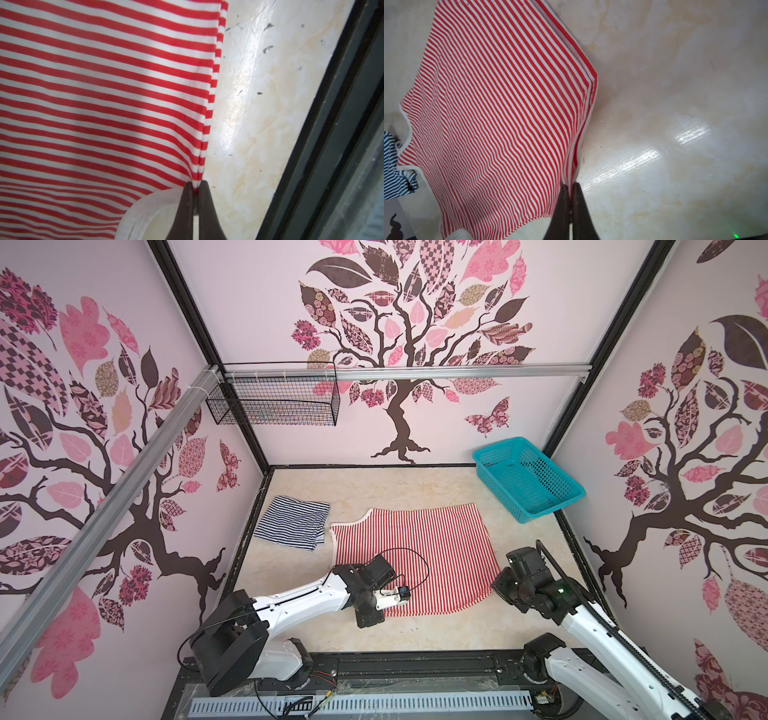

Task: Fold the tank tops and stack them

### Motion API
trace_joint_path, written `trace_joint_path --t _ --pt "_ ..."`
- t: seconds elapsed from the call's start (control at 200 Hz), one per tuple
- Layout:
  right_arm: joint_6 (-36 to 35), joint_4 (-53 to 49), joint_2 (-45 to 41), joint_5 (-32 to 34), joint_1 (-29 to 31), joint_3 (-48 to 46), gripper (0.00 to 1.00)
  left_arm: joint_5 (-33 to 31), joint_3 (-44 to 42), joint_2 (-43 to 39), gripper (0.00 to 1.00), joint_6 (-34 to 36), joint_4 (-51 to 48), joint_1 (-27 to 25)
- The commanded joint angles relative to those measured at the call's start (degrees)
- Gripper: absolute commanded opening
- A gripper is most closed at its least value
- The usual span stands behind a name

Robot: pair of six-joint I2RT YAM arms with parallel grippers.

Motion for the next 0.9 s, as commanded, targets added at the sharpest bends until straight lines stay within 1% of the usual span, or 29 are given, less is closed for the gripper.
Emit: trace_joint_path --t 0.0,0.125,0.23,0.52,0.72,0.896 --pt "-1.57 -3.28 -0.47 -0.19 0.20 4.22 0.00 1.67 3.35 -1.02 0.00 1.36 -2.32 1.56" --pt "-2.56 -0.76 1.66 -3.37 0.25 5.74 0.00 3.17 5.68 1.03 0.00 2.78 -1.95 6.76" --pt "-3.09 1.48 4.24 -4.23 0.11 7.28 0.00 4.05 7.20 2.73 0.00 3.34 -1.04 10.40" --pt "-6.88 6.38 11.43 0.53 -0.68 12.56 0.00 3.75 11.79 7.42 0.00 4.07 1.45 13.97" --pt "-10.61 11.62 17.50 -2.12 -5.47 13.44 0.00 2.13 15.71 12.47 0.00 3.68 3.87 16.60" --pt "-13.74 14.50 23.13 -1.49 -8.20 14.58 0.00 1.68 19.01 17.27 0.00 2.88 5.28 19.42"
